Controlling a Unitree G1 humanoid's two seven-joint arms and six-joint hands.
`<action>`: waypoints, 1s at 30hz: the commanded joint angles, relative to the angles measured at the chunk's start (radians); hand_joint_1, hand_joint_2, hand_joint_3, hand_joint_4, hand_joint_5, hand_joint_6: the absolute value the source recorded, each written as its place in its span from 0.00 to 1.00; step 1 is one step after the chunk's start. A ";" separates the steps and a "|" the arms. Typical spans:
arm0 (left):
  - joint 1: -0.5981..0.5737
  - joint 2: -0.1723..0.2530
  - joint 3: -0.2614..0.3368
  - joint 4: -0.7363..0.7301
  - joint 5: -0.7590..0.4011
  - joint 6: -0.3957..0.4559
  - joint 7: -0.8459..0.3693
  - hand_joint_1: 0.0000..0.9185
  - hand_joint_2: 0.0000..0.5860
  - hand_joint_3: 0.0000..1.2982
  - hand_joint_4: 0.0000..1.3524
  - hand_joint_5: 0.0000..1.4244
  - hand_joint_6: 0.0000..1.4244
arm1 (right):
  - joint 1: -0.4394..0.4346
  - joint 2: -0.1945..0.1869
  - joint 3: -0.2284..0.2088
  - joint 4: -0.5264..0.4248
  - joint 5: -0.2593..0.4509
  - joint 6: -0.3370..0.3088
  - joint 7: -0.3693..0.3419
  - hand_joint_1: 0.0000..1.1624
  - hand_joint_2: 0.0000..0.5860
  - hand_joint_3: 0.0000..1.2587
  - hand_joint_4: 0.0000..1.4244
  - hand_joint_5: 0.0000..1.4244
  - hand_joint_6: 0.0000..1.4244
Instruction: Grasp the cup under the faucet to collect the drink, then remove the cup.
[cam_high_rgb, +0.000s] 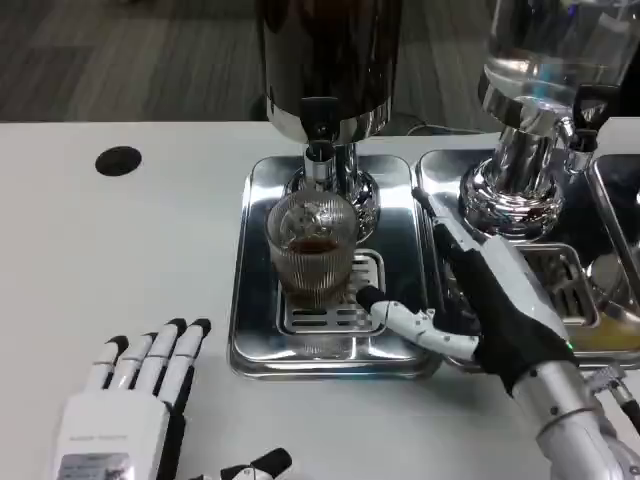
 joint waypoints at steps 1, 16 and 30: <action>0.011 0.016 0.013 -0.011 -0.010 0.003 0.018 0.00 0.15 0.15 0.00 0.13 0.10 | -0.063 0.002 0.001 0.036 0.006 0.013 0.020 0.49 0.26 0.00 0.00 0.00 0.00; 0.054 0.024 0.047 -0.031 -0.050 -0.002 0.032 0.00 0.21 0.23 0.00 0.14 0.10 | -0.246 0.011 0.062 0.226 0.018 0.017 0.106 0.49 0.27 0.00 0.00 0.00 0.00; 0.084 0.032 0.073 -0.019 -0.075 -0.011 0.059 0.00 0.24 0.31 0.00 0.14 0.10 | -0.305 0.054 0.054 0.317 0.036 -0.006 0.073 0.50 0.26 0.00 0.00 0.00 0.00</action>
